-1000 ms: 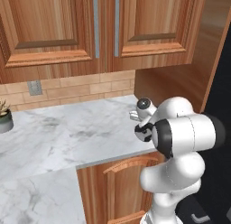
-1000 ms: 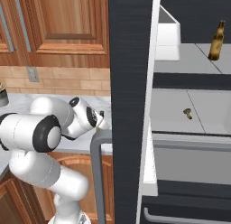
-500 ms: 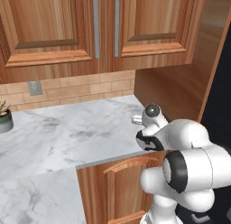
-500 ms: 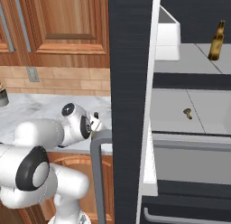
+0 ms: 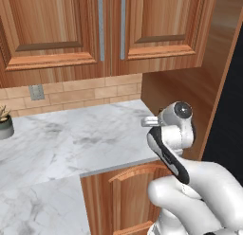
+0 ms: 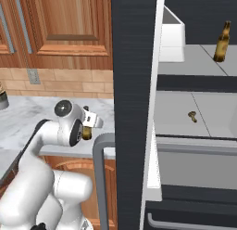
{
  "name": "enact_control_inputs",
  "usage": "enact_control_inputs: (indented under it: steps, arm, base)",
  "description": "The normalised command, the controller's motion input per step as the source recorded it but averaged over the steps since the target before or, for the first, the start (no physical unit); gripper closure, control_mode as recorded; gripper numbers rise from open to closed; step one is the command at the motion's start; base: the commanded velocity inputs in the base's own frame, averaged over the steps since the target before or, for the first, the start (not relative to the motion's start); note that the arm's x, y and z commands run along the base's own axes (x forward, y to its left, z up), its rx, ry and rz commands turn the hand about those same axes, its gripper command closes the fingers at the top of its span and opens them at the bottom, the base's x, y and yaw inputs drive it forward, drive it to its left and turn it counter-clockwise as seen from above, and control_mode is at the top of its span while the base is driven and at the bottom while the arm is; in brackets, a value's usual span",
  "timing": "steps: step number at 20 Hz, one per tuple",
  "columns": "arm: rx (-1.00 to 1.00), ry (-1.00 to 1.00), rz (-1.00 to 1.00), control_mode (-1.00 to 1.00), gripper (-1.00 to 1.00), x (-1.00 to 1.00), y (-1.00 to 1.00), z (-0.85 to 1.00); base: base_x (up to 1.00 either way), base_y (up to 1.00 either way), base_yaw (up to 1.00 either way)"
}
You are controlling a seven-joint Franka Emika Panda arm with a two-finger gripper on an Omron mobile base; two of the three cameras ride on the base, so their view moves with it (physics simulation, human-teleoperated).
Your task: Place the beers on the top shelf of the fridge to keep them out of children's reach, and place the mushroom on lower shelves for easy access.
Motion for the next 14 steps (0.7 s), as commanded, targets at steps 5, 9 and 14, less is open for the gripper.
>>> enact_control_inputs:
  steps: [5,9,14]
  arm:
    - [-0.03,0.0,0.15,-1.0,1.0,-0.88,0.5,1.0]
    - [-0.01,0.0,0.04,-1.0,1.0,-1.0,0.2,1.0]
    - [0.0,-0.02,0.0,-1.0,1.0,-1.0,0.0,0.96]
  base:
    - [0.0,0.0,0.0]
    - [0.0,0.0,0.0]
    - [0.0,0.0,0.0]
